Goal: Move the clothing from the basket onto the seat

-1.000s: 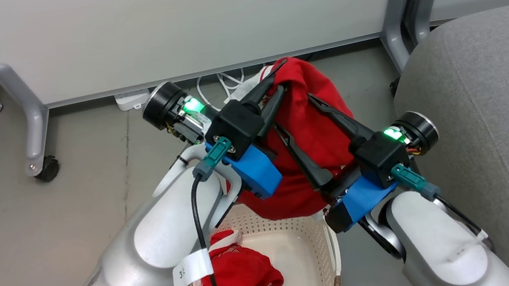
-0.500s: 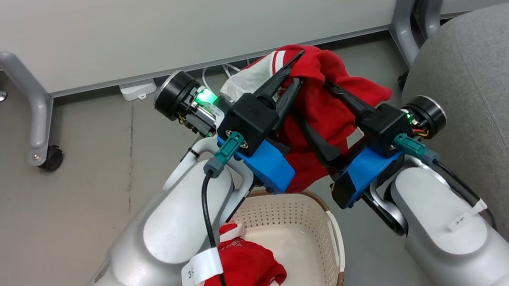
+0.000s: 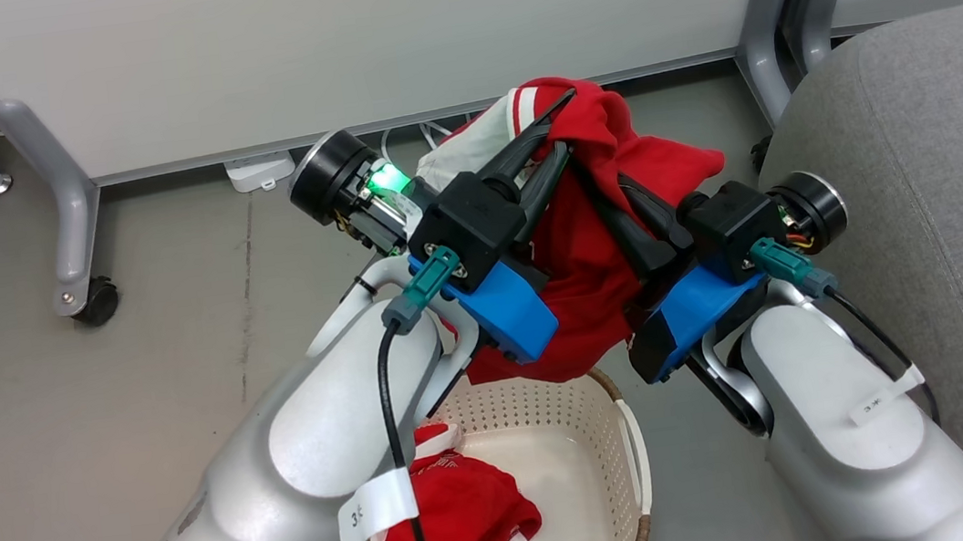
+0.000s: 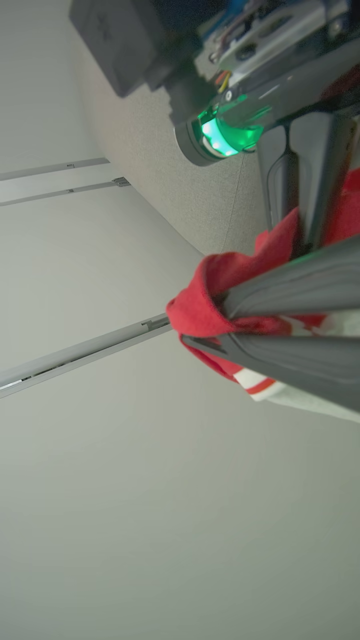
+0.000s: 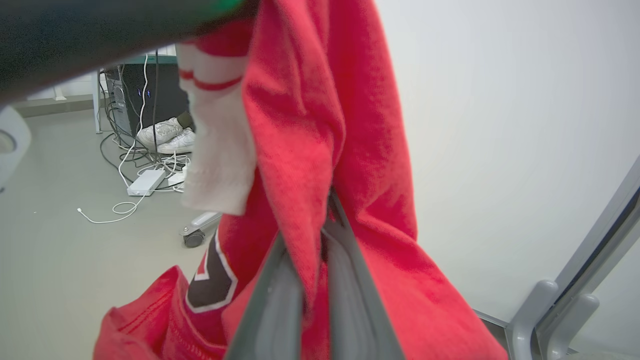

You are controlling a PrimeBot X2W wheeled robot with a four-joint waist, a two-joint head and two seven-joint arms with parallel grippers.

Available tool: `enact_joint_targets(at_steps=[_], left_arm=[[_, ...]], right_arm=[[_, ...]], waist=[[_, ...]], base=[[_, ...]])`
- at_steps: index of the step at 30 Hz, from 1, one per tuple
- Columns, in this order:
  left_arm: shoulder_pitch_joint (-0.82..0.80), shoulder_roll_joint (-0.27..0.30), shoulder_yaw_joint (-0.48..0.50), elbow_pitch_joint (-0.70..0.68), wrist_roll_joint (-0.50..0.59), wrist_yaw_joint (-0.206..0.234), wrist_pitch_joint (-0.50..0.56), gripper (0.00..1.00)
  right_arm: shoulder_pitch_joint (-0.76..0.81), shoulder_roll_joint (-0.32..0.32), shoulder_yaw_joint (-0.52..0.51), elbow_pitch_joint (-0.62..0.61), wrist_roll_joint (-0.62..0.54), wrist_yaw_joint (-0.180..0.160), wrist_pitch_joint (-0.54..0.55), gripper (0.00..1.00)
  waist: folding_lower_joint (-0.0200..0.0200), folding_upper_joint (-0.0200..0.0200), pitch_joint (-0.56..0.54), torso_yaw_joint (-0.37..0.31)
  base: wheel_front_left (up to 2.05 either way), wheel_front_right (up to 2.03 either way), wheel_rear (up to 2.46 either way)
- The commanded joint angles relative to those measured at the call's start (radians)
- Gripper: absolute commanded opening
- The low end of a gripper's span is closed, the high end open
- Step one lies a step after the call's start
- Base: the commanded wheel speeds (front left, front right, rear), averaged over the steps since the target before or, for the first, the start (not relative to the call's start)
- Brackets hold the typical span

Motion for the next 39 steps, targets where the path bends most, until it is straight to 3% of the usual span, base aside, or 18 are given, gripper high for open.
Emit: enact_joint_targets(at_steps=[1, 6, 7, 8, 25, 39], left_arm=[[0.003, 0.001, 0.005, -0.003, 0.005, -0.003, -0.005, 0.00], [0.011, 0.003, 0.012, 0.003, 0.001, 0.000, -0.005, 0.00], [0.013, 0.001, 0.017, 0.001, -0.002, 0.005, -0.005, 0.32], [0.013, 0.002, 0.014, 0.004, 0.003, 0.005, -0.005, 1.00], [0.037, 0.002, 0.015, 0.019, 0.008, 0.006, -0.004, 1.00], [0.065, 0.022, 0.026, -0.025, 0.019, 0.007, -0.004, 1.00]], right_arm=[[-0.005, -0.002, -0.002, -0.004, 0.004, 0.000, -0.003, 0.00], [0.000, -0.002, -0.005, -0.011, 0.015, 0.000, -0.003, 0.00], [0.001, -0.002, -0.006, -0.013, 0.016, 0.000, -0.003, 0.00], [0.002, -0.002, -0.007, -0.015, 0.018, 0.000, -0.003, 0.00], [0.012, -0.002, -0.039, -0.053, 0.056, 0.000, -0.003, 0.00], [0.050, -0.002, -0.144, -0.142, -0.009, 0.000, -0.003, 0.00]], waist=[[-0.0001, -0.0001, 0.000, 0.000], [-0.0001, -0.0001, 0.001, -0.002], [-0.0001, -0.0001, 0.001, -0.002], [-0.0001, -0.0001, 0.001, -0.002], [-0.0001, -0.0001, 0.016, -0.025], [-0.0001, -0.0001, 0.063, -0.147]], base=[[0.00, 0.00, 0.00], [0.00, 0.00, 0.00], [0.00, 0.00, 0.00], [0.00, 0.00, 0.00], [0.00, 0.00, 0.00], [0.00, 0.00, 0.00]])
